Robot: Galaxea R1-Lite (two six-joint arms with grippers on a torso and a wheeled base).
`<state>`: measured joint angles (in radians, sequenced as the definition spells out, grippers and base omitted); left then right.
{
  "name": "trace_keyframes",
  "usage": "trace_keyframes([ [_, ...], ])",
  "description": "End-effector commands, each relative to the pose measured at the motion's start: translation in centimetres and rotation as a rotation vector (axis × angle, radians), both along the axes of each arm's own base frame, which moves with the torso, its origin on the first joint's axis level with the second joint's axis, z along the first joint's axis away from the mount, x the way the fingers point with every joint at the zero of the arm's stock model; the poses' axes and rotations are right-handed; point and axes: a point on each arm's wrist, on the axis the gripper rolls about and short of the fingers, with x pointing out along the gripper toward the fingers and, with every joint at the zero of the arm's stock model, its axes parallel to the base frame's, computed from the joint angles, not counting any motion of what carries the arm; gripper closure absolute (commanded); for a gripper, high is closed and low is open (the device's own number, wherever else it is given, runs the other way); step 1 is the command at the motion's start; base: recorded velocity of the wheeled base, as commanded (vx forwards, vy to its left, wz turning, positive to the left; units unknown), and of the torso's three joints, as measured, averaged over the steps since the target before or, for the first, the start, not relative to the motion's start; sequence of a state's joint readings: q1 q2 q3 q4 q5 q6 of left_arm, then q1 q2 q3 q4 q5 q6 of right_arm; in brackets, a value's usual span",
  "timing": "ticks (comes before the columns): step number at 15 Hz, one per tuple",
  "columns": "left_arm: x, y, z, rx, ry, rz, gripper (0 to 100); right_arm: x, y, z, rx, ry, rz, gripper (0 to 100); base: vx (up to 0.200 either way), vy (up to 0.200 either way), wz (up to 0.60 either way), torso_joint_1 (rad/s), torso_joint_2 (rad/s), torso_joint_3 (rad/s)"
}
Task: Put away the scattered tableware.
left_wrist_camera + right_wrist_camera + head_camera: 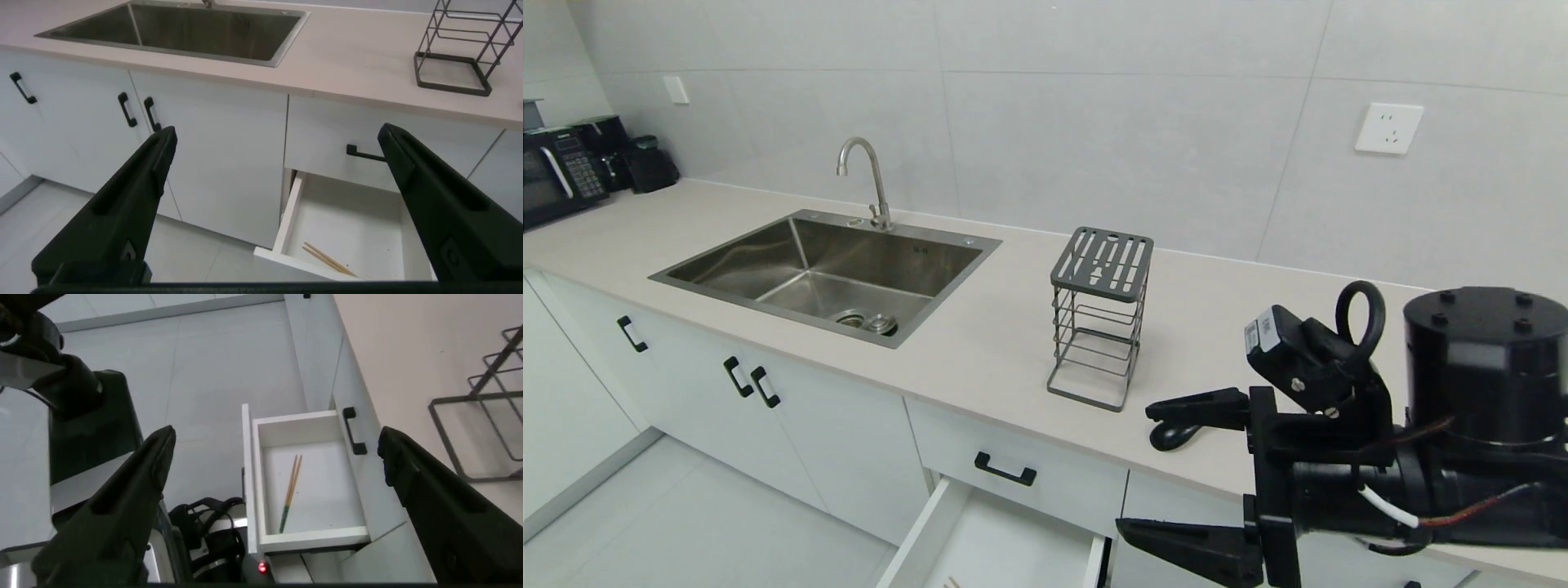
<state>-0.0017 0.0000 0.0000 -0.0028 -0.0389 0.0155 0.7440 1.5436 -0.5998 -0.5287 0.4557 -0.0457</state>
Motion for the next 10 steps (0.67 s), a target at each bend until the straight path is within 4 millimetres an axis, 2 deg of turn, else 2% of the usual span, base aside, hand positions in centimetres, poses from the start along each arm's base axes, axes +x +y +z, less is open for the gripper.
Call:
trace_keyframes([
  [1, 0.0, 0.0, 0.0, 0.0, 0.0, -0.001, 0, 2.2, 1.0, -0.5, 0.003, 0.031, 0.018, 0, 0.0, 0.0, 0.0, 0.0, 0.0, 0.0],
  [3, 0.0, 0.0, 0.0, 0.0, 0.0, 0.001, 0, 3.9, 1.5, -0.4, 0.029, 0.04, 0.045, 0, 0.0, 0.0, 0.0, 0.0, 0.0, 0.0],
  [5, 0.0, 0.0, 0.0, 0.0, 0.0, -0.001, 0, 5.0, 0.3, -0.8, 0.021, 0.048, -0.008, 0, 0.0, 0.0, 0.0, 0.0, 0.0, 0.0],
  [7, 0.0, 0.0, 0.0, 0.0, 0.0, 0.001, 0, 7.2, -1.1, -2.5, -0.045, 0.021, -0.11, 0, 0.0, 0.0, 0.0, 0.0, 0.0, 0.0],
  [10, 0.0, 0.0, 0.0, 0.0, 0.0, 0.001, 0, 9.6, -3.2, -4.6, -0.136, -0.089, -0.111, 0, 0.0, 0.0, 0.0, 0.0, 0.0, 0.0],
])
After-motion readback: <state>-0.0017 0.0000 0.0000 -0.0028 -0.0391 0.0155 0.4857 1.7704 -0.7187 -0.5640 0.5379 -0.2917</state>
